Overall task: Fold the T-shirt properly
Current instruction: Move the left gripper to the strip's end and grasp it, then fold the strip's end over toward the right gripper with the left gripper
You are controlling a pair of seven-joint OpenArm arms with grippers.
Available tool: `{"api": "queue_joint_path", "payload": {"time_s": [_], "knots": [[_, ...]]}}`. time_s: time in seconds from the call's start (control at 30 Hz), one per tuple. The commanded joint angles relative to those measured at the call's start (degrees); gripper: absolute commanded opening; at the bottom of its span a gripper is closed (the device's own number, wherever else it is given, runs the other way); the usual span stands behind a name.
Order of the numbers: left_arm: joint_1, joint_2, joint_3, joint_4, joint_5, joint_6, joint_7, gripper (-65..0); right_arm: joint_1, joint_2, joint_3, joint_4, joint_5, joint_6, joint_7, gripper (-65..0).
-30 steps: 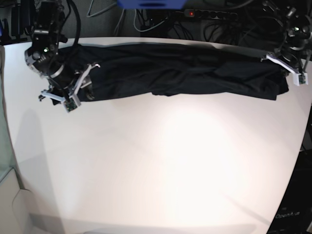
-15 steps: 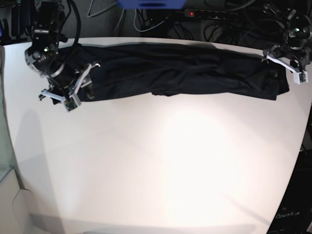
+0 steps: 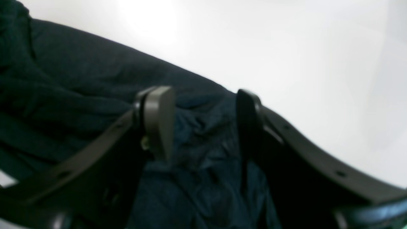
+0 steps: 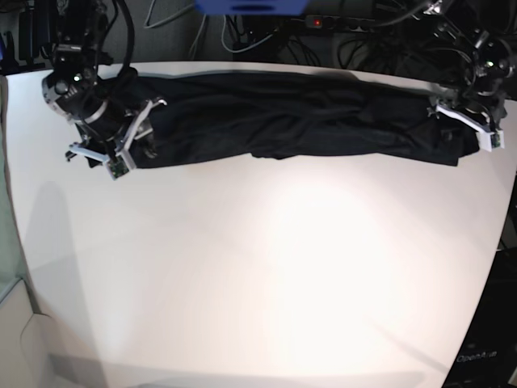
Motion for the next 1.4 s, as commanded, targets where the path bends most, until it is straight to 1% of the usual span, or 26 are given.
{"api": "queue_joint_path", "payload": {"time_s": [0.0,0.17,0.27,0.43,0.57,0.6,0.63,0.67,0.73,0.8,0.83,0.93,1.07,1.2,1.3,1.37], "knots": [[-0.9,-1.1,-0.1,0.2,-0.6,0.1,-1.0,-19.6,0.3,0.5,0.1,0.9,0.8,0.2,1.2,-32.9],[-1.7,-1.5,0.0,-2.6,-0.5,0.1,-1.1,-19.6,0.2,0.5,0.1,0.9,0.8,0.2,1.2,-32.9],[-2.2,-2.5,0.0,-4.1,-0.5,0.1,-1.1,-19.6,0.2,0.5,0.1,0.9,0.8,0.2,1.2,-32.9],[-3.2,-3.7,0.1,-8.7,-0.5,0.1,-1.0,-19.7,0.2,0.4,0.0,0.9,0.8,0.2,1.2,-32.9],[-3.3,-4.0,0.5,-12.2,-0.5,0.1,-1.0,-20.4,0.3,0.5,0.1,0.9,0.8,0.2,1.2,-32.9],[-3.3,-4.0,1.5,-12.8,-0.5,0.1,-1.0,-21.9,0.3,0.5,0.1,0.9,0.8,0.2,1.2,-32.9],[-3.2,-4.4,2.5,-13.1,-0.5,0.1,-1.0,-24.7,0.3,0.5,0.1,0.9,0.8,0.2,1.2,-32.9],[-3.2,-4.8,3.5,-13.4,-0.5,0.1,-1.1,-29.1,0.4,0.5,0.1,0.9,0.8,0.2,1.2,-32.9],[-3.2,-4.9,4.8,-14.3,-0.5,0.1,-1.1,-41.5,0.5,0.5,0.1,0.9,0.8,0.2,1.2,-32.9],[-3.2,-5.0,5.5,-14.7,-0.5,0.1,-1.0,-57.4,0.4,0.5,0.1,0.9,0.8,0.2,1.2,-32.9],[-3.3,-5.0,6.0,-14.7,-0.5,0.1,-0.7,-64.2,0.4,0.5,0.1,0.9,0.8,0.2,1.2,-32.9],[-3.3,-4.8,7.7,-14.1,-0.5,0.1,-0.6,-65.0,0.6,0.5,0.1,0.9,0.8,0.2,1.2,-32.9],[-3.1,-4.1,7.8,-11.1,-0.8,0.1,-0.6,-65.0,0.7,0.5,0.1,0.9,0.8,0.2,1.2,-32.9],[-3.0,-0.4,8.0,-1.9,-0.8,0.1,-0.5,-65.0,0.7,0.4,-0.2,0.9,0.8,0.2,1.2,-32.9],[-2.0,1.4,11.5,4.5,-0.7,0.1,-0.2,-65.0,0.8,0.3,-0.2,0.9,0.8,0.2,1.2,-32.9],[-1.0,1.7,15.8,8.5,-0.9,0.1,1.9,-65.0,0.8,0.3,-0.2,0.9,0.8,0.2,1.2,-32.9]]}}
